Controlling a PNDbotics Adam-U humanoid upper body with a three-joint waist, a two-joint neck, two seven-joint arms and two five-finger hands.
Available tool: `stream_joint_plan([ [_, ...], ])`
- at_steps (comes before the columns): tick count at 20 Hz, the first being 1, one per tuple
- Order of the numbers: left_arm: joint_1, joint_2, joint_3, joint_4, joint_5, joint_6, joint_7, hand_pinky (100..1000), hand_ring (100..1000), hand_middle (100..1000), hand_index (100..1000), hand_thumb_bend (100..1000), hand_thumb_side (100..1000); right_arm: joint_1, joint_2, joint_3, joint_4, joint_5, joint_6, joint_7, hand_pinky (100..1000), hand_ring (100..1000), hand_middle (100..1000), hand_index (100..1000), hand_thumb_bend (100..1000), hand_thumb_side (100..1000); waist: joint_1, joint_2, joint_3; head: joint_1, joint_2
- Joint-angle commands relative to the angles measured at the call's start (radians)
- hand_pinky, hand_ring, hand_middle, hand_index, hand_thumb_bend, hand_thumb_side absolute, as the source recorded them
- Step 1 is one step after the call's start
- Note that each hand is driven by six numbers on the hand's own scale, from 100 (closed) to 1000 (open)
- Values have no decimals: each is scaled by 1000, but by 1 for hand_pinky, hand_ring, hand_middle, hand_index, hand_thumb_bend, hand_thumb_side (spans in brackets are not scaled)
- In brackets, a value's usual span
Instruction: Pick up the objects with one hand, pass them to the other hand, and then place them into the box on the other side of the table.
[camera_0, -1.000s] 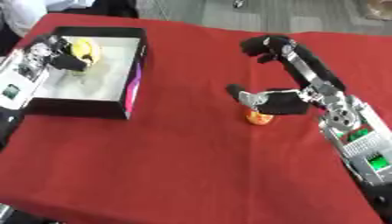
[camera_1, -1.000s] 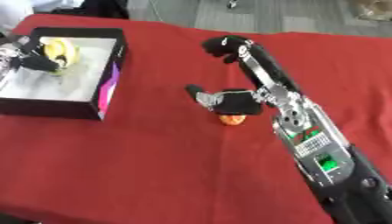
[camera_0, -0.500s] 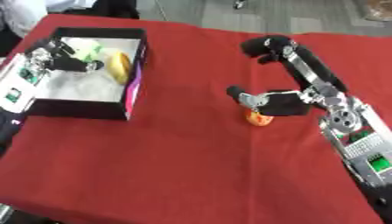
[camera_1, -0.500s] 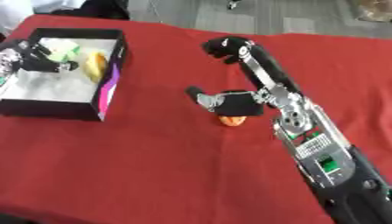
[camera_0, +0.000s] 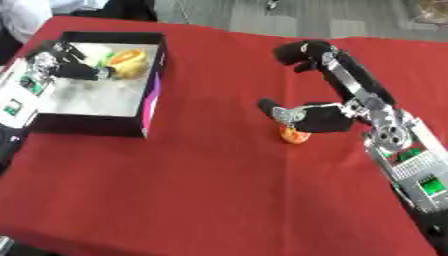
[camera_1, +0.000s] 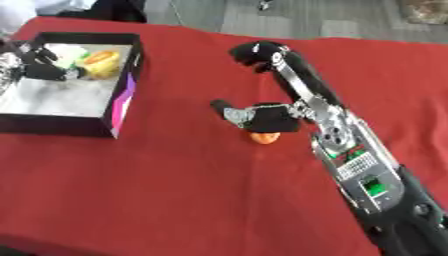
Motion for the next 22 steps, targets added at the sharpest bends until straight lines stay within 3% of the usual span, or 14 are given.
stream_joint_plan([
  [1,-8,45,19,-62,18,2,14,745,806,683,740,454,391,-26,-26,-21,-10,15,15,0,785,801,734,811,468,286,-4,-10,1,-24,10],
  [7,6,62,25,-149,70,8,36,745,805,675,729,423,429,-67,-58,-38,43,49,134,135,805,823,765,822,474,341,-5,-14,-1,-74,20],
  [16,24,80,16,-194,99,17,37,754,813,687,732,426,435,-193,-91,-13,115,81,269,414,838,851,813,853,480,436,-5,-19,-10,-85,27],
  [19,26,84,14,-193,98,18,35,755,813,688,731,429,433,-232,-98,1,145,91,307,470,843,851,813,855,497,438,-7,-20,-12,-86,29],
  [22,26,83,12,-193,96,17,31,758,813,687,731,437,415,-254,-105,10,180,103,334,493,839,841,791,815,549,378,-8,-20,-11,-90,29],
])
